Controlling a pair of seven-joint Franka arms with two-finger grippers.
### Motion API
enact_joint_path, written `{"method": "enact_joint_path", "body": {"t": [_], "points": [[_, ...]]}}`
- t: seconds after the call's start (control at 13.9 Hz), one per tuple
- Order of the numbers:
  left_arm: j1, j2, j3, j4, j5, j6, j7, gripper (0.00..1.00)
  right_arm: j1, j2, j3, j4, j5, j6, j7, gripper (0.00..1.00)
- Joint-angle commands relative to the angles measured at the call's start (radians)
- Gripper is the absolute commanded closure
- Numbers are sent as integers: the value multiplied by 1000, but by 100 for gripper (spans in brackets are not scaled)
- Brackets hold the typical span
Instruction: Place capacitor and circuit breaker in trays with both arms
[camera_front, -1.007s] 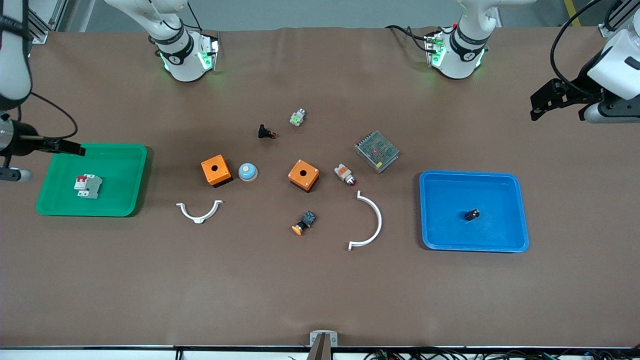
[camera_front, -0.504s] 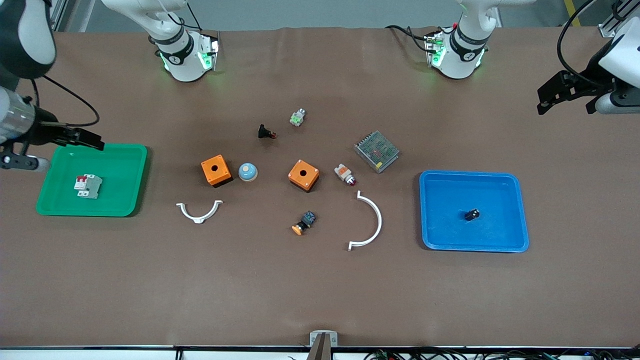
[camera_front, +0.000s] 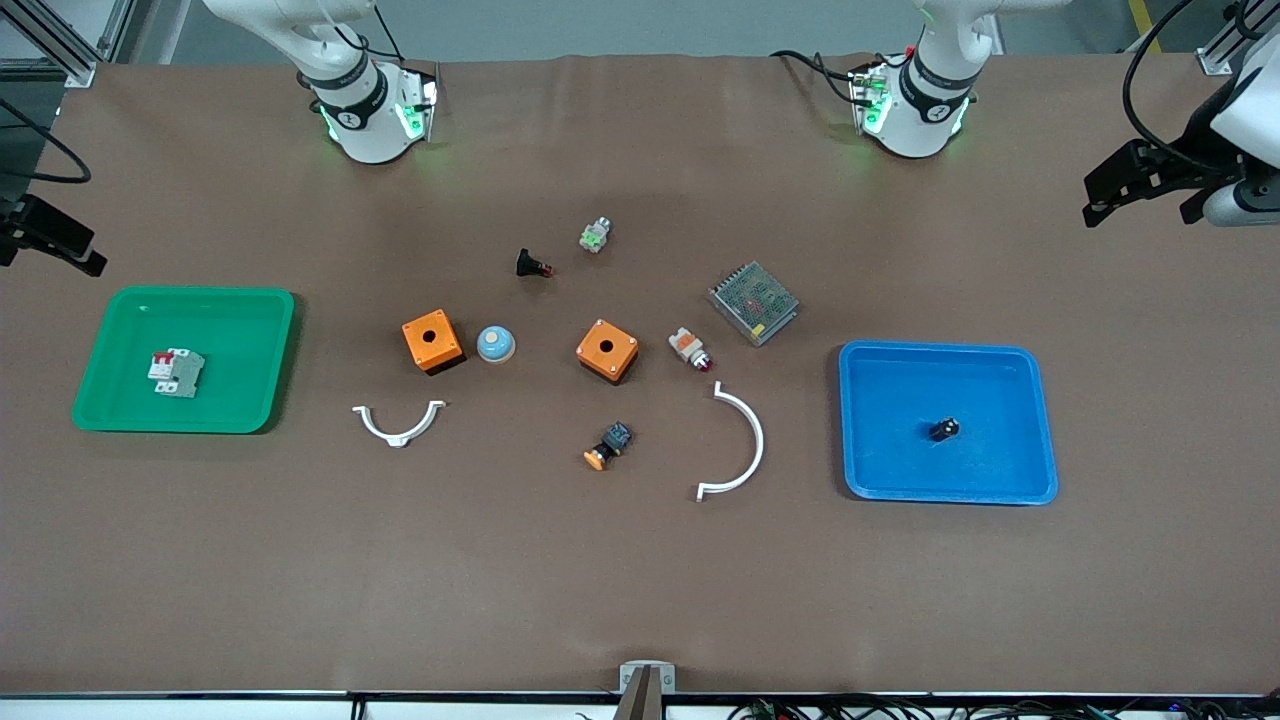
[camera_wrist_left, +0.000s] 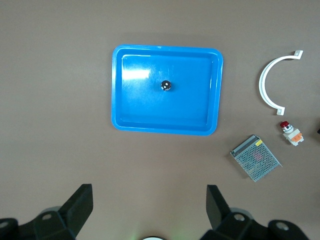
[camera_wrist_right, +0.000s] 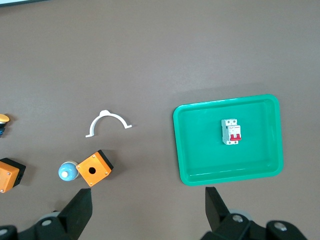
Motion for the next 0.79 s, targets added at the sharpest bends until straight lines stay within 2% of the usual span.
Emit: {"method": "enact_joint_path", "body": {"t": [0.0, 0.72], "points": [[5, -2, -5, -5, 0, -5, 1, 0, -24, 25, -3, 39, 14, -11, -7, 0], [7, 9, -8, 10, 0, -5, 18, 0, -15, 25, 1, 53, 11, -5, -7, 0]]}}
